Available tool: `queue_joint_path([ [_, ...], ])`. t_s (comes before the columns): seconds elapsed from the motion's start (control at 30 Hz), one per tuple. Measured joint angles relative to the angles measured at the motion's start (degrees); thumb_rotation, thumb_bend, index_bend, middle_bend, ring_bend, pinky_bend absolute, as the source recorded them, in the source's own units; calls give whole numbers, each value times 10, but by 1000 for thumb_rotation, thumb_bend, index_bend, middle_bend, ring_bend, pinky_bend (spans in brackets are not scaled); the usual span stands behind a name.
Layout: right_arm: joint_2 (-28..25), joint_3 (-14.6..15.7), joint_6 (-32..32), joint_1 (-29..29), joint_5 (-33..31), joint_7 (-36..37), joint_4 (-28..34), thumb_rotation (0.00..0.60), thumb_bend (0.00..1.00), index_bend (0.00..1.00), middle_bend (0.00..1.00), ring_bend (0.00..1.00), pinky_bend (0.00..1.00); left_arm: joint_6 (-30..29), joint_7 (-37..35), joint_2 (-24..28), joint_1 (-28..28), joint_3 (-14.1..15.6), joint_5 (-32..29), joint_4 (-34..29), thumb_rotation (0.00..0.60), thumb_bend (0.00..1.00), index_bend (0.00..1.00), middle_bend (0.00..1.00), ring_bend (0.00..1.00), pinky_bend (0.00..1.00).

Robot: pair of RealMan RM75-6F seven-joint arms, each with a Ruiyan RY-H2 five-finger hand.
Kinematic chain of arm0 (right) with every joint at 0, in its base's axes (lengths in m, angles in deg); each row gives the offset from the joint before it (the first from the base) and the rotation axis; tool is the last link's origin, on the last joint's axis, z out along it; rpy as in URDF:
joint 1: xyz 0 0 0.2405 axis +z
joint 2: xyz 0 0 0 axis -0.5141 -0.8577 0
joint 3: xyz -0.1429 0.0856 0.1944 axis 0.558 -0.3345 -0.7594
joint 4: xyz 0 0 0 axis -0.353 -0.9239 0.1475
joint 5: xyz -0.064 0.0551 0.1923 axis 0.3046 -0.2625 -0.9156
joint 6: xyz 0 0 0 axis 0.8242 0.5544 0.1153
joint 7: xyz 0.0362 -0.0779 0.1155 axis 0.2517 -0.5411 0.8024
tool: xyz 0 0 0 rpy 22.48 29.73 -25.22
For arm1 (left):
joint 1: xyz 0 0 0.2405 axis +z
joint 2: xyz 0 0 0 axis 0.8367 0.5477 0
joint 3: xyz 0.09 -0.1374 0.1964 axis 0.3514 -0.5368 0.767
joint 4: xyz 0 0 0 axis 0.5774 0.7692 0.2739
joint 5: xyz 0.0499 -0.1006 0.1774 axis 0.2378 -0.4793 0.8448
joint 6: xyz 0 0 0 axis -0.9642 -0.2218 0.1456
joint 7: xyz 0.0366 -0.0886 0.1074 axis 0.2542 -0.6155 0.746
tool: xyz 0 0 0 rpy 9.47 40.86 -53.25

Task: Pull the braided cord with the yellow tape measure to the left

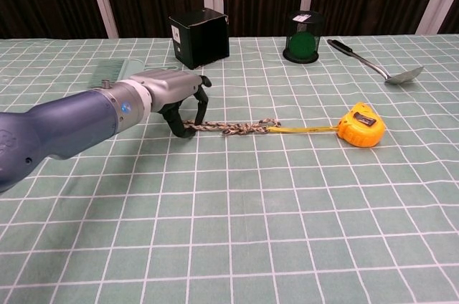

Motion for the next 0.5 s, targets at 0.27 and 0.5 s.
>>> queue_joint_path([
  [0.27, 0, 0, 0, 0, -1, 0, 0, 600, 122, 0, 0, 0, 0, -3, -4, -2, 0, 1, 5, 1, 600, 499, 586, 36, 0, 0],
  [0.5, -1, 0, -2, 0, -2, 1, 0, 600, 122, 0, 0, 0, 0, -12, -14, 4, 4, 6, 33, -7, 600, 515, 598, 44, 0, 0],
])
